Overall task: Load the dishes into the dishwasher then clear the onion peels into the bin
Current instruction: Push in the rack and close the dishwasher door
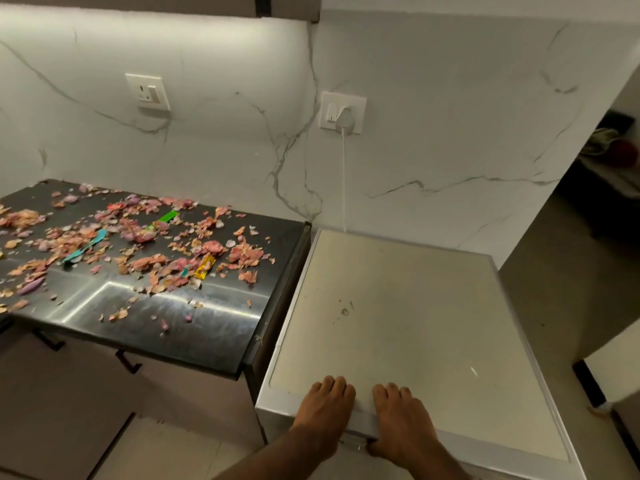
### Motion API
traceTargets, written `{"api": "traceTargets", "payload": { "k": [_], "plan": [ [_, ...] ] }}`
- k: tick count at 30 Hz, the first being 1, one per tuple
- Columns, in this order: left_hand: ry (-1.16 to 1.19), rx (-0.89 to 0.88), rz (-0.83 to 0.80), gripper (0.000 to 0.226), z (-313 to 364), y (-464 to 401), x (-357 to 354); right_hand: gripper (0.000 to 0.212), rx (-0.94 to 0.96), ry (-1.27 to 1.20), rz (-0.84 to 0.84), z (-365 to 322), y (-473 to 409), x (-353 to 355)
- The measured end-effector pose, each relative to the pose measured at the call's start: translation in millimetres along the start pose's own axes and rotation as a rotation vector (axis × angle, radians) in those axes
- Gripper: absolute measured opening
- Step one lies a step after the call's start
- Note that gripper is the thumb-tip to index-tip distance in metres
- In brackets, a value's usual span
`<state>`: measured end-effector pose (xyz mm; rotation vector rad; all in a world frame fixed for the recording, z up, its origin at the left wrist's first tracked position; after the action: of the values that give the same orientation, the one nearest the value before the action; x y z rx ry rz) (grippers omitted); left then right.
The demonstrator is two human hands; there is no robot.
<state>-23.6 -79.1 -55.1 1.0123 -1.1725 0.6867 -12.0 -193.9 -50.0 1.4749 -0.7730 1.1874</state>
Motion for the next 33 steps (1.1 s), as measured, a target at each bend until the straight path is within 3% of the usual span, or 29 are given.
{"api": "traceTargets", "payload": {
  "k": [8,12,14,17,23,27,29,33],
  "plan": [
    [0.024,-0.05,-0.017,0.068,-2,-9,14,0.09,0.048,-0.03,-0.016,10,-11,10],
    [0.089,-0.141,0.129,0.06,-14,0,19,0.085,0.063,-0.014,0.014,11,-4,9],
    [0.09,-0.101,0.183,0.078,-38,11,8,0.084,0.077,-0.001,0.029,12,1,5],
    [0.038,0.053,0.119,0.115,-81,31,-16,0.083,0.077,0.006,0.039,14,6,1],
    [0.006,0.042,0.051,0.127,-84,42,-27,0.086,0.051,0.0,0.018,12,12,-7],
    [0.032,0.03,-0.042,0.127,-79,50,-44,0.09,0.062,-0.05,-0.038,11,21,-13],
    [0.08,0.041,-0.008,0.125,-83,38,-30,0.088,0.077,-0.106,-0.107,18,5,6],
    [0.168,0.062,0.039,0.106,-83,40,-4,0.066,0.019,-0.27,-0.235,21,-11,23]
  ]
}}
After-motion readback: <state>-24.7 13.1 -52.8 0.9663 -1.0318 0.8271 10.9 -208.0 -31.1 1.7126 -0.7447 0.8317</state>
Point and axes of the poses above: each hand's wrist, its own y-axis away from the middle knuckle, its own x-axis out of the back of the hand, z = x × y, the point moved 9 cm from there along -y, towards the middle knuckle, and after that the axes turned 5 degrees about -x, right-handed, at the moved point
